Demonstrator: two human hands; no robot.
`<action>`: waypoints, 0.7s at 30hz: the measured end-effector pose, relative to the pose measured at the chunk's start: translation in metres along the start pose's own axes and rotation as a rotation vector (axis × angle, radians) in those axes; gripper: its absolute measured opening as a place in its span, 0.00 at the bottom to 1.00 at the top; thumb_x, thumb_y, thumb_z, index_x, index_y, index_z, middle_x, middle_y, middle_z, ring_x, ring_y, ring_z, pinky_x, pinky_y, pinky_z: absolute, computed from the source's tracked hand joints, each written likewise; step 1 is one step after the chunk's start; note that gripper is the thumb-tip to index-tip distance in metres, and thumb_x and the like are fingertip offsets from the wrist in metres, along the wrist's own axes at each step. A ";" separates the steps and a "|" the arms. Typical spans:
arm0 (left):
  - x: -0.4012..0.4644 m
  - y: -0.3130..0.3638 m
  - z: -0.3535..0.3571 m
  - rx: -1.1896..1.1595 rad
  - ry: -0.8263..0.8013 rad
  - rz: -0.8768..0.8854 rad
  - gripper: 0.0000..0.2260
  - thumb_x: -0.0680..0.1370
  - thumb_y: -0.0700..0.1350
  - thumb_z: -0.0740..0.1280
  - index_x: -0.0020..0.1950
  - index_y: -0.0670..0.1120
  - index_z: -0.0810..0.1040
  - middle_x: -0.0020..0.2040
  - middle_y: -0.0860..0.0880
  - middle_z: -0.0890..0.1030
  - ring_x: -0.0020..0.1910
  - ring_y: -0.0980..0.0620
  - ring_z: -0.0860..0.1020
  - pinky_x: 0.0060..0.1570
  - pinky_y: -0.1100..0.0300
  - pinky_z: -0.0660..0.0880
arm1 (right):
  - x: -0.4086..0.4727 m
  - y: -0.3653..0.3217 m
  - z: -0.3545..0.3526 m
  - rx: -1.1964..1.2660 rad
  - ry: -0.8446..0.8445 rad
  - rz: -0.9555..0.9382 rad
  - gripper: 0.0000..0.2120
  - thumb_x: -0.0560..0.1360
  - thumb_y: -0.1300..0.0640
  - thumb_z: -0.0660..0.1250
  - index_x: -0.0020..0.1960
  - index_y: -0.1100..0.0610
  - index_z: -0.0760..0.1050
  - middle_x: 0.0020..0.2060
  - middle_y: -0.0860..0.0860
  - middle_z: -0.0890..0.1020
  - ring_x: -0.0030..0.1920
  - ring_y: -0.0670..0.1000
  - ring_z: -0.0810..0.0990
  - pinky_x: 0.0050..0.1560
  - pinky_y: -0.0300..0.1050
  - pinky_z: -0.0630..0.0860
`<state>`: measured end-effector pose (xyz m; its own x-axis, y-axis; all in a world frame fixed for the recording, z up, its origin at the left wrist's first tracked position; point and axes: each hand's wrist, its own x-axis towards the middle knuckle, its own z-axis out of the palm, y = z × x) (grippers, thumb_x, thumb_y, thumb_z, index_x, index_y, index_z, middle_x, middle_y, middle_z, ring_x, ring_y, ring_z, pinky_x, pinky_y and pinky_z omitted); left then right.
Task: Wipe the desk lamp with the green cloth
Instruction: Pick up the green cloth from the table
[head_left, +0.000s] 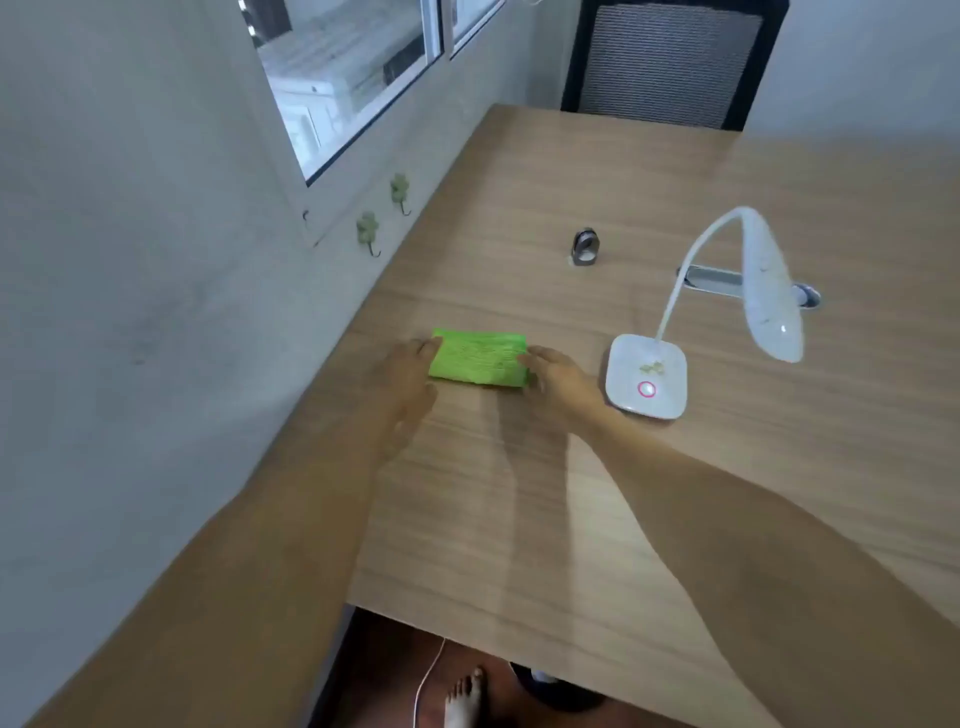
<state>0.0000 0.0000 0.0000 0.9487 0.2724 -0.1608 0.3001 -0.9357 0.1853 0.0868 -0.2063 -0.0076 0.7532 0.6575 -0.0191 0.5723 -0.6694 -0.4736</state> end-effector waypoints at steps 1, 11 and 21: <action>0.005 0.001 0.001 -0.026 -0.003 0.014 0.34 0.73 0.42 0.65 0.76 0.47 0.56 0.76 0.44 0.62 0.73 0.43 0.63 0.72 0.52 0.66 | 0.007 0.001 0.002 0.018 -0.021 0.008 0.25 0.73 0.65 0.64 0.69 0.58 0.68 0.72 0.58 0.67 0.72 0.57 0.66 0.72 0.47 0.64; 0.026 -0.003 0.018 -0.066 0.014 0.065 0.24 0.73 0.40 0.64 0.70 0.46 0.69 0.73 0.47 0.68 0.70 0.46 0.69 0.68 0.54 0.70 | 0.027 0.013 0.008 -0.012 -0.122 0.049 0.25 0.72 0.64 0.65 0.68 0.56 0.70 0.72 0.55 0.68 0.72 0.54 0.67 0.73 0.44 0.64; 0.023 0.004 0.005 -0.285 0.166 -0.013 0.11 0.76 0.38 0.61 0.57 0.40 0.75 0.54 0.37 0.79 0.52 0.38 0.78 0.49 0.50 0.75 | 0.022 -0.006 0.001 0.240 0.125 0.131 0.12 0.75 0.67 0.59 0.58 0.66 0.72 0.55 0.63 0.77 0.55 0.61 0.76 0.53 0.47 0.71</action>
<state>0.0229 0.0015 -0.0075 0.9409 0.3385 -0.0093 0.3060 -0.8382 0.4515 0.0996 -0.1881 -0.0061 0.8579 0.5137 0.0077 0.3861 -0.6348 -0.6693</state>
